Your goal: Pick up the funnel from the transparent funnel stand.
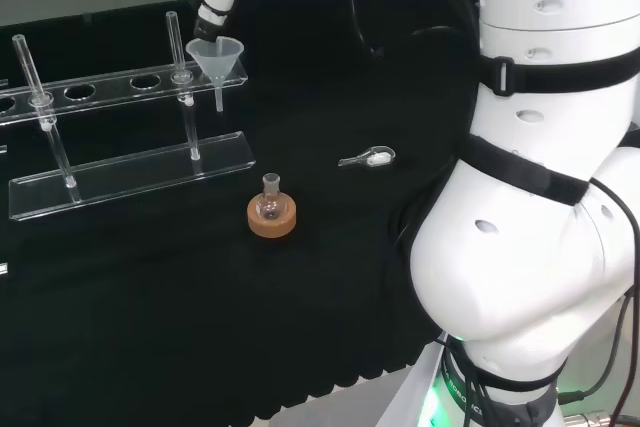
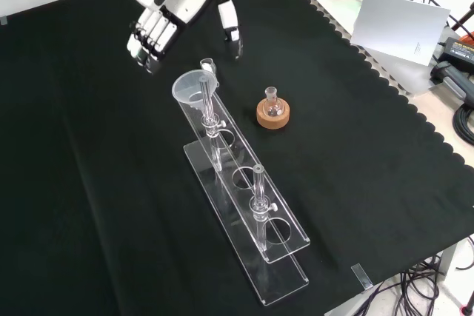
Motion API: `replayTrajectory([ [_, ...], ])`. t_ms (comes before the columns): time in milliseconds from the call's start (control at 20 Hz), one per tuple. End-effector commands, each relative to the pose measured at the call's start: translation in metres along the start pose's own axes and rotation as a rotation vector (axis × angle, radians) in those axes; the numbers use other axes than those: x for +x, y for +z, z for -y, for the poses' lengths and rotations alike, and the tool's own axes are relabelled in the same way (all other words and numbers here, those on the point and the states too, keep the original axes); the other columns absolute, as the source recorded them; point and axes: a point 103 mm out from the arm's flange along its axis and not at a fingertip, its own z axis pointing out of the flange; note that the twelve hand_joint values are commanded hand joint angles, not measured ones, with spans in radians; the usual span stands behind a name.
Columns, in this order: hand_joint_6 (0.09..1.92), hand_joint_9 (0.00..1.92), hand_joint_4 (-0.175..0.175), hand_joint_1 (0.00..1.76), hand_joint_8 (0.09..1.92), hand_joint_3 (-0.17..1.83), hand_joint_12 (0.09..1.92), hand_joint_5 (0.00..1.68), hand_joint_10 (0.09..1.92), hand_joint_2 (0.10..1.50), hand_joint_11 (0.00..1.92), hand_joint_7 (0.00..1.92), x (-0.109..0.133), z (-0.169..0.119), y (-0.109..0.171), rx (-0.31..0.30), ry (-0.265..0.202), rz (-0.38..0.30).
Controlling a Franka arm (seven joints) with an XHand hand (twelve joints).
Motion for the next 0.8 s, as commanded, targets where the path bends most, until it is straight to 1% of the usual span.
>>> replayTrajectory([
  [50,0.09,0.00,-0.088,0.70,0.09,0.02,0.09,0.00,0.09,0.59,0.00,0.13,0.008,-0.007,0.009,0.029,0.002,-0.005],
  [100,0.09,0.00,-0.088,0.70,0.09,0.02,0.09,0.00,0.09,0.59,0.00,0.12,0.010,-0.009,0.013,0.032,0.003,0.008],
  [200,0.09,0.00,-0.088,0.70,0.09,0.02,0.09,0.00,0.09,0.59,0.00,0.11,0.016,-0.012,0.020,0.040,-0.001,0.009],
  [450,0.09,0.00,-0.091,0.70,0.09,0.02,0.09,0.00,0.09,0.59,0.00,0.09,0.018,-0.025,0.030,0.094,0.000,0.000],
  [800,0.09,0.00,-0.091,0.70,0.09,0.02,0.09,0.00,0.09,0.59,0.00,0.08,0.018,-0.040,0.036,0.112,0.007,-0.017],
])
